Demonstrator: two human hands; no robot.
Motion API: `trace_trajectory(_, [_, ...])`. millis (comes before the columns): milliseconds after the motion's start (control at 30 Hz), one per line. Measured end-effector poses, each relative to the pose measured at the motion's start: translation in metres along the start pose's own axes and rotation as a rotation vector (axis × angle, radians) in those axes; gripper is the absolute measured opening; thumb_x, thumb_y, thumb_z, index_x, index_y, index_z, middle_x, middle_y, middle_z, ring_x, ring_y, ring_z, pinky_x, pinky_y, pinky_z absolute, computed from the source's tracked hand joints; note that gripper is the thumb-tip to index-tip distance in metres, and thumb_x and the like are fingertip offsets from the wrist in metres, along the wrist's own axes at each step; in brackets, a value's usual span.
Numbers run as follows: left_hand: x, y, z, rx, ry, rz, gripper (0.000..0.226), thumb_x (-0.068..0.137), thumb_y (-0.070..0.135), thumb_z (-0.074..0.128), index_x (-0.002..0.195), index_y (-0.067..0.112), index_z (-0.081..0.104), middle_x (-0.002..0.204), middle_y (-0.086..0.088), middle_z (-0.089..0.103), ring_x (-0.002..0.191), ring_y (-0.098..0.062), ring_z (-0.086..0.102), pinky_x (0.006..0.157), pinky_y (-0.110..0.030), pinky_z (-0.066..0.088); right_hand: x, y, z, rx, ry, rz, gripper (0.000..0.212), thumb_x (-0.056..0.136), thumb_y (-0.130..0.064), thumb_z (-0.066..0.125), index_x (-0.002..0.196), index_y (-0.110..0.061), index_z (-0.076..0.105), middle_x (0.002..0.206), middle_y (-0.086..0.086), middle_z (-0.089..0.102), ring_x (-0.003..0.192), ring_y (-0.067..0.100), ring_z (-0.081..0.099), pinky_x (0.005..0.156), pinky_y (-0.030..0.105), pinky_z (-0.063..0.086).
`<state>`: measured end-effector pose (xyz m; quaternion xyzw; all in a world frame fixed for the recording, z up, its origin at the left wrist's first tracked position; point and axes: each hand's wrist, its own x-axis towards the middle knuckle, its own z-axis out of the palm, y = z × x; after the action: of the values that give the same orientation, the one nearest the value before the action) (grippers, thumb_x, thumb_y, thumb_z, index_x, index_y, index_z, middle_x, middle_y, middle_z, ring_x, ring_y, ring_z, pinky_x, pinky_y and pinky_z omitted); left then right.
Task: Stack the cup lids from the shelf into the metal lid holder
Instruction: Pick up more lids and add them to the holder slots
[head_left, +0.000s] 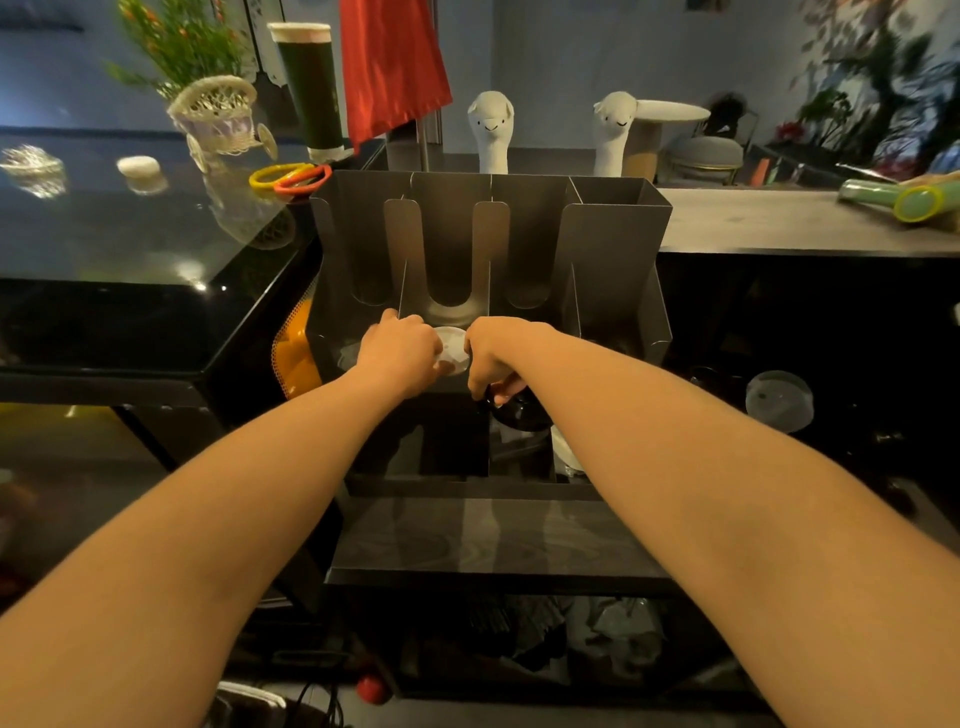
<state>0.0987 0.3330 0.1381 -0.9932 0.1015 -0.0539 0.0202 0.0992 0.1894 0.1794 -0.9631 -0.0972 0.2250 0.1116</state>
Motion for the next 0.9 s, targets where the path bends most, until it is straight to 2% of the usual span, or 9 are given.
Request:
trace_trajectory(100, [0.000,-0.001,0.000,0.041,-0.022,0.022,0.042,0.094,0.052,0.058,0.124,0.024,0.067,0.129,-0.005,0.055,0.130,-0.035,0.040,0.105,-0.049,0.041,0.002,0.001,0.001,0.033,-0.003,-0.004,0.048,0.086,-0.017,0.076,0.129,-0.010,0.057,0.103,0.011,0.065,0.087,0.026,0.071,0.088,0.039,0.058])
trace_trajectory(200, [-0.004,-0.001,-0.003,0.016,-0.034,0.028,0.042,0.094,0.052,0.058,0.129,0.029,0.061,0.138,-0.006,0.047,0.140,-0.038,0.027,0.112,-0.055,0.030,-0.002,0.004,0.004,0.123,-0.008,-0.006,0.056,0.086,-0.015,0.076,0.136,-0.012,0.050,0.103,0.012,0.064,0.079,0.025,0.072,0.073,0.032,0.061])
trace_trajectory(300, [-0.016,0.001,-0.001,-0.093,0.144,0.028,0.040,0.092,0.044,0.063,0.129,0.029,0.061,0.143,-0.005,0.046,0.146,-0.037,0.017,0.118,-0.055,0.016,-0.008,0.007,0.010,0.237,0.061,-0.044,0.070,0.085,-0.014,0.076,0.144,-0.019,0.039,0.107,0.011,0.060,0.076,0.023,0.071,0.057,0.027,0.059])
trace_trajectory(433, [-0.039,-0.001,0.005,-0.157,0.536,0.172,0.026,0.086,0.029,0.070,0.108,0.016,0.070,0.119,-0.008,0.062,0.124,-0.033,0.046,0.105,-0.048,0.039,-0.016,0.010,0.020,0.327,0.110,-0.116,0.099,0.083,-0.013,0.078,0.154,-0.034,0.013,0.121,0.010,0.055,0.078,0.022,0.070,0.052,0.026,0.057])
trace_trajectory(500, [-0.047,0.002,0.006,-0.244,0.496,0.268,0.025,0.087,0.023,0.070,0.110,0.013,0.067,0.112,-0.008,0.064,0.108,-0.027,0.054,0.090,-0.043,0.052,-0.022,0.012,0.027,0.333,0.174,-0.174,0.106,0.083,-0.013,0.078,0.155,-0.036,0.004,0.121,0.009,0.053,0.078,0.023,0.070,0.055,0.027,0.059])
trace_trajectory(567, [-0.055,0.008,0.006,-0.340,0.395,0.280,0.027,0.090,0.020,0.068,0.116,0.012,0.064,0.112,-0.006,0.064,0.099,-0.020,0.057,0.083,-0.034,0.055,-0.027,0.015,0.036,0.322,0.268,-0.241,0.101,0.084,-0.013,0.077,0.155,-0.033,0.008,0.119,0.008,0.056,0.078,0.021,0.068,0.058,0.026,0.059])
trace_trajectory(667, [-0.068,0.019,0.007,-0.504,0.302,0.189,0.025,0.093,0.015,0.064,0.118,0.014,0.062,0.110,-0.002,0.063,0.091,-0.011,0.058,0.079,-0.021,0.047,-0.040,0.026,0.050,0.382,0.348,-0.307,0.071,0.086,-0.015,0.074,0.141,-0.023,0.032,0.105,0.006,0.063,0.077,0.017,0.066,0.067,0.029,0.057])
trace_trajectory(767, [-0.075,0.029,0.009,-0.636,0.141,0.115,0.021,0.096,0.017,0.058,0.116,0.019,0.059,0.106,0.002,0.062,0.094,-0.012,0.060,0.079,-0.024,0.049,-0.051,0.038,0.062,0.519,0.348,-0.275,0.041,0.089,-0.017,0.070,0.123,-0.022,0.048,0.095,0.001,0.063,0.076,0.014,0.065,0.063,0.024,0.054])
trace_trajectory(900, [-0.081,0.039,0.013,-0.778,-0.035,0.079,0.033,0.096,0.025,0.054,0.129,0.022,0.049,0.122,-0.002,0.060,0.109,-0.017,0.058,0.092,-0.033,0.049,-0.064,0.046,0.072,0.790,0.350,-0.153,0.025,0.091,-0.015,0.069,0.110,-0.022,0.055,0.091,0.007,0.067,0.077,0.020,0.070,0.063,0.025,0.059])
